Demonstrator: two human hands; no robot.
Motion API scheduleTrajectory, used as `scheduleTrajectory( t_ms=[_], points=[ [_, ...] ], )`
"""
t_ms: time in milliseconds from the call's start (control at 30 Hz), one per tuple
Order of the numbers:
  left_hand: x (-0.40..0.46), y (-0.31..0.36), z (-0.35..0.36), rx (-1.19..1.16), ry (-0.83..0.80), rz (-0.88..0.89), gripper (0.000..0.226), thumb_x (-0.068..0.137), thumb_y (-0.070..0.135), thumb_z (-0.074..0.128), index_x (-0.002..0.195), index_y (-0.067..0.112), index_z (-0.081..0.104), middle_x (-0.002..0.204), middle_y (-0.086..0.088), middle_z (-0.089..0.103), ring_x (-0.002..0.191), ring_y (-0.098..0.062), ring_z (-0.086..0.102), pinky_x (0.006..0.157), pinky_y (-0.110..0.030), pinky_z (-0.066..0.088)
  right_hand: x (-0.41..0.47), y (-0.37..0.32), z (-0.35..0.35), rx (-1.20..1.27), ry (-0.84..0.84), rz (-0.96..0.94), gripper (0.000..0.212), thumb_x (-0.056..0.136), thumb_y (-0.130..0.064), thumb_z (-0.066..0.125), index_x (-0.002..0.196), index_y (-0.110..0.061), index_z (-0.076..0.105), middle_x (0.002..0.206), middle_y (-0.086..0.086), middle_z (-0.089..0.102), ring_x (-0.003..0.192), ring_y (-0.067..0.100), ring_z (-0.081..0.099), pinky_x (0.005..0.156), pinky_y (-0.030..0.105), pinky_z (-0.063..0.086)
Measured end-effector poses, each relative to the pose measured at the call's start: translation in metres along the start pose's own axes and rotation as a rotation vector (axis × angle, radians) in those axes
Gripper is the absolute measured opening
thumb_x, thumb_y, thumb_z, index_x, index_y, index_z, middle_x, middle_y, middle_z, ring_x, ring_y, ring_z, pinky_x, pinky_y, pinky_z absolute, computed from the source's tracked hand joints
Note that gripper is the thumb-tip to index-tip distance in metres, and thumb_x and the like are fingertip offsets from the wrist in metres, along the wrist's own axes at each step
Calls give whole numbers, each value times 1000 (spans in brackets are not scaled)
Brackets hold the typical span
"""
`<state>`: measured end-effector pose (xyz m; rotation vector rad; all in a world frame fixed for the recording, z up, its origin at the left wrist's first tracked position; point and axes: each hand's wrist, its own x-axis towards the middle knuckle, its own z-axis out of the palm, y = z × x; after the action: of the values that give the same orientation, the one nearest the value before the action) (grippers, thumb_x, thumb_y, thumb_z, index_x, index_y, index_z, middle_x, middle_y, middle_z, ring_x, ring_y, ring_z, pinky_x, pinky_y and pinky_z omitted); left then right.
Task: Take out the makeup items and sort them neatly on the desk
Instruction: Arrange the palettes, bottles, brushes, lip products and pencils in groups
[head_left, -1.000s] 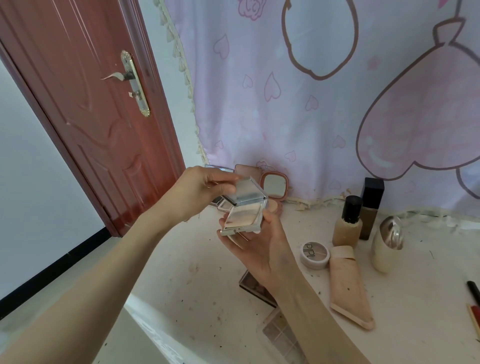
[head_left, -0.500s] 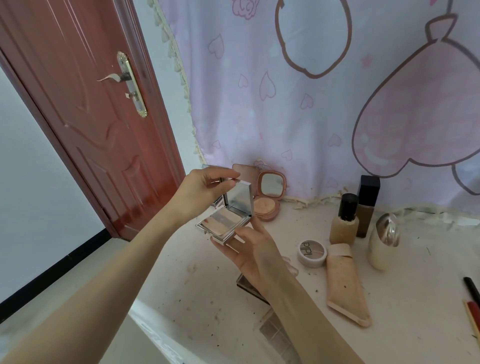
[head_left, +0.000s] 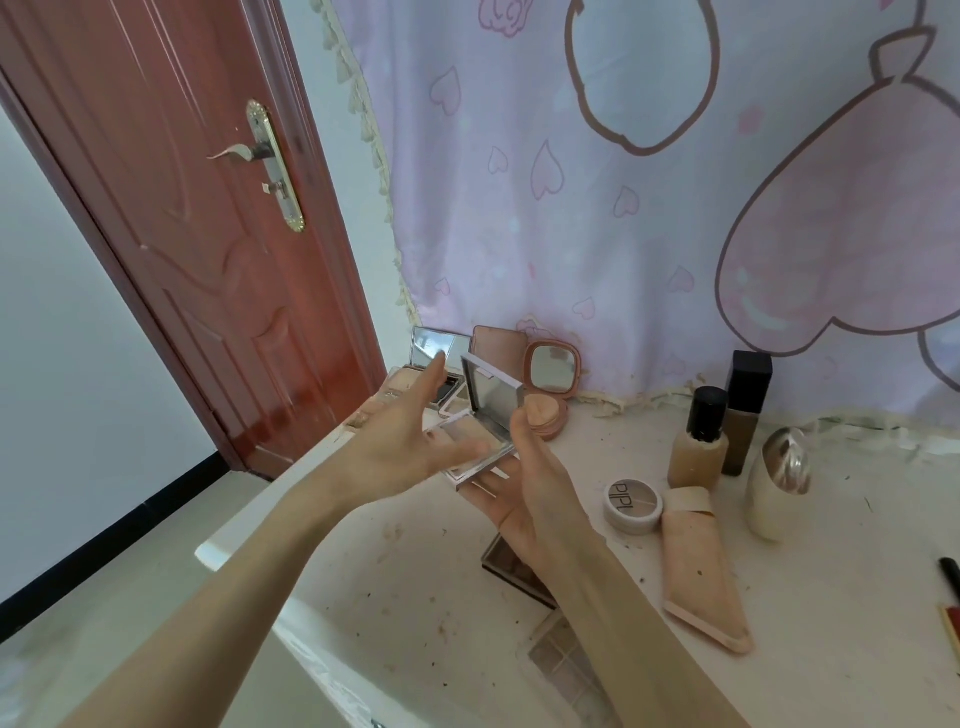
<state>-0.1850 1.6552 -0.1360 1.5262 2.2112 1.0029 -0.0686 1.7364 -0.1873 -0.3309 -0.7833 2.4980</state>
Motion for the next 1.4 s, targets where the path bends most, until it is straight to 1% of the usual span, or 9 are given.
scheduleTrajectory(
  t_ms=[300,433,500,600,733,900,1133,1267,1400],
  points=[
    [-10,-15,19,124,188,-29,90,70,44,75,143,23,28,132,4,45,126,-14,36,101,-27,30,7,1,-3,-227,83,-137,33,92,-33,54,117,-12,54,99,8,73,92,21,70,70,27,57],
    [-18,-24,22,46,288,-64,84,69,40,77,140,26,33,119,8,49,117,-14,44,97,-29,38,16,-3,-7,-821,213,-436,13,91,-27,57,90,-16,65,85,-10,67,92,17,66,82,30,55],
    [-21,-33,24,27,336,-101,80,69,41,77,136,29,35,119,6,48,117,-15,42,100,-32,37,24,-8,-4,-1119,270,-559,19,91,-22,55,73,-21,62,68,-12,57,79,15,58,78,15,46],
    [-18,-51,31,78,401,-185,80,71,46,74,137,27,33,124,1,50,117,-18,37,103,-34,29,48,-11,3,-1325,299,-511,17,87,-12,54,71,-16,59,62,-6,57,74,21,55,69,20,41],
    [-13,-75,39,125,401,-282,84,73,53,68,140,29,24,125,4,52,114,-20,33,96,-32,21,82,-3,8,-1267,334,-271,12,86,-7,56,88,-4,68,89,18,70,91,37,64,89,48,49],
    [-10,-100,40,56,401,-302,90,78,42,67,146,19,12,137,-4,38,125,-22,30,104,-32,23,110,10,11,-1293,335,-225,14,81,-1,56,79,9,66,85,26,67,88,43,63,85,53,49],
    [2,-110,36,-38,458,-239,82,75,13,64,143,20,19,119,5,32,122,-15,34,90,-9,21,132,16,9,-1360,388,-253,16,82,-5,60,87,8,69,89,24,69,89,40,64,87,49,48],
    [2,-112,37,-36,492,-238,82,74,13,62,143,23,19,114,10,28,119,-13,36,88,-11,24,133,17,11,-1426,444,-271,16,82,-7,57,81,1,71,84,19,70,86,32,63,76,31,45],
    [2,-111,38,-39,498,-238,80,74,13,61,143,24,20,116,9,30,118,-14,38,89,-14,27,131,14,15,-1383,460,-265,22,82,-5,53,89,-5,74,92,17,71,92,31,63,80,31,48]
  ],
)
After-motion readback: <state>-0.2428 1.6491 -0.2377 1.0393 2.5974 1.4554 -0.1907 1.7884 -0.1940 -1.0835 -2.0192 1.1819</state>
